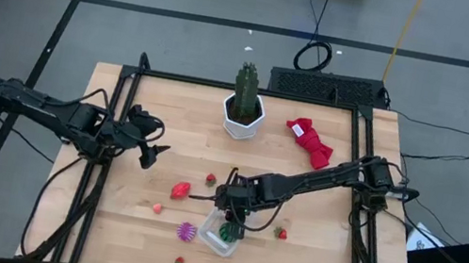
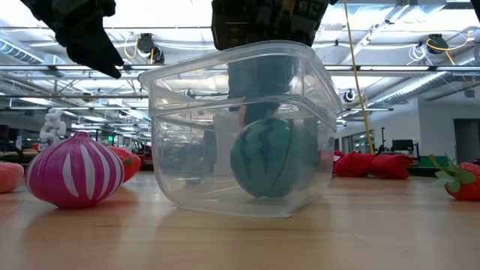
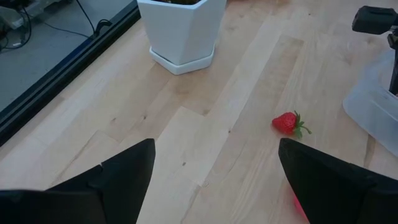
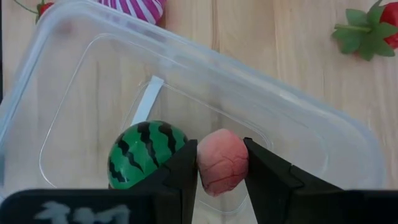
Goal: Pick and placing Produce into tupperware
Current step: Put the right pink peach into the transparent bin
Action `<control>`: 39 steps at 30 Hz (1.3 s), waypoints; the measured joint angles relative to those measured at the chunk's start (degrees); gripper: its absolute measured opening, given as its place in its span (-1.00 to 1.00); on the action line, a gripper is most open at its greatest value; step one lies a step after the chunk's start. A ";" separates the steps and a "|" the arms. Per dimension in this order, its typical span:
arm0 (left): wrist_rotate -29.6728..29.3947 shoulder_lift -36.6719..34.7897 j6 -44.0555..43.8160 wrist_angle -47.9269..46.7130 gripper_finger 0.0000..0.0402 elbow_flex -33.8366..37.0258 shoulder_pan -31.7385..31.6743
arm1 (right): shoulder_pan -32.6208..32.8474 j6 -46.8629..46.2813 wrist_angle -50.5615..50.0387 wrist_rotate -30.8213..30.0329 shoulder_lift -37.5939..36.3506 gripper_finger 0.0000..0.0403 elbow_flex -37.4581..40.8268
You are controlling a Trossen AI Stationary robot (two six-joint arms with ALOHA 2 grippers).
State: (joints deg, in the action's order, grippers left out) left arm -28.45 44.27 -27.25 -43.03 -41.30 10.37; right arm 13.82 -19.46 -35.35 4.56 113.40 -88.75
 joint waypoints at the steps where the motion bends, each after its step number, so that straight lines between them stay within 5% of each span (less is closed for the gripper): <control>1: 0.00 0.00 0.00 0.00 0.74 0.00 -0.02 | 0.05 0.00 0.00 0.00 0.00 -0.47 0.00; 39: 0.04 0.00 0.04 -0.01 0.74 0.00 0.00 | 1.75 -2.10 0.95 -1.55 0.98 -0.47 0.17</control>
State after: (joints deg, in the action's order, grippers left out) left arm -28.40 44.27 -27.21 -43.04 -41.30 10.37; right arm 15.57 -21.56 -34.41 3.01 114.38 -88.58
